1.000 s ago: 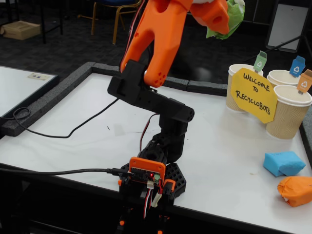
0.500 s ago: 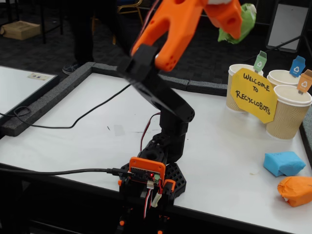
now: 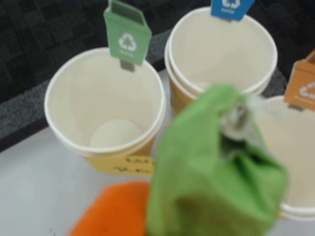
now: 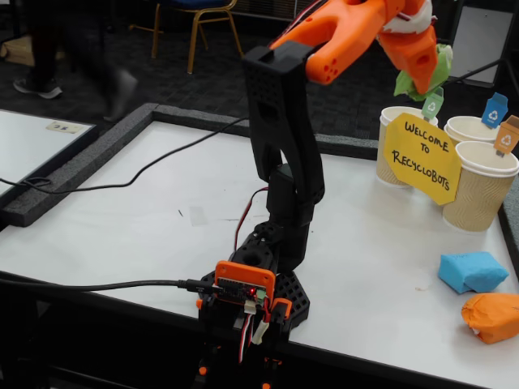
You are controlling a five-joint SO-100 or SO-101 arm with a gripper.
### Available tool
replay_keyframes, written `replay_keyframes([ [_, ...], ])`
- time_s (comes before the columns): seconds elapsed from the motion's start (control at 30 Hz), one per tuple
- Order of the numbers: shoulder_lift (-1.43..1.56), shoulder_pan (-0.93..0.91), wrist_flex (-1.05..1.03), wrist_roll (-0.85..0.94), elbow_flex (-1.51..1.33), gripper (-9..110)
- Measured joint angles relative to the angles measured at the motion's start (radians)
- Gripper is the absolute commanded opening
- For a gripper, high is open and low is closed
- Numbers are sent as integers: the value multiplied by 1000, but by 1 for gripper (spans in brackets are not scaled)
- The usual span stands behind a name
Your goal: Sort rubbish by color.
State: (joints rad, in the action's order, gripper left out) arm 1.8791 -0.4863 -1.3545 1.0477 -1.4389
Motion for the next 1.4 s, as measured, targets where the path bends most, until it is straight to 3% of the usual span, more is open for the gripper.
replay_keyframes([
  [0.2, -54, 9, 61, 179, 17, 0],
  [0.67, -371, 77, 124, 387, 295, 0],
  [1.4, -523, 135, 218, 433, 370, 0],
])
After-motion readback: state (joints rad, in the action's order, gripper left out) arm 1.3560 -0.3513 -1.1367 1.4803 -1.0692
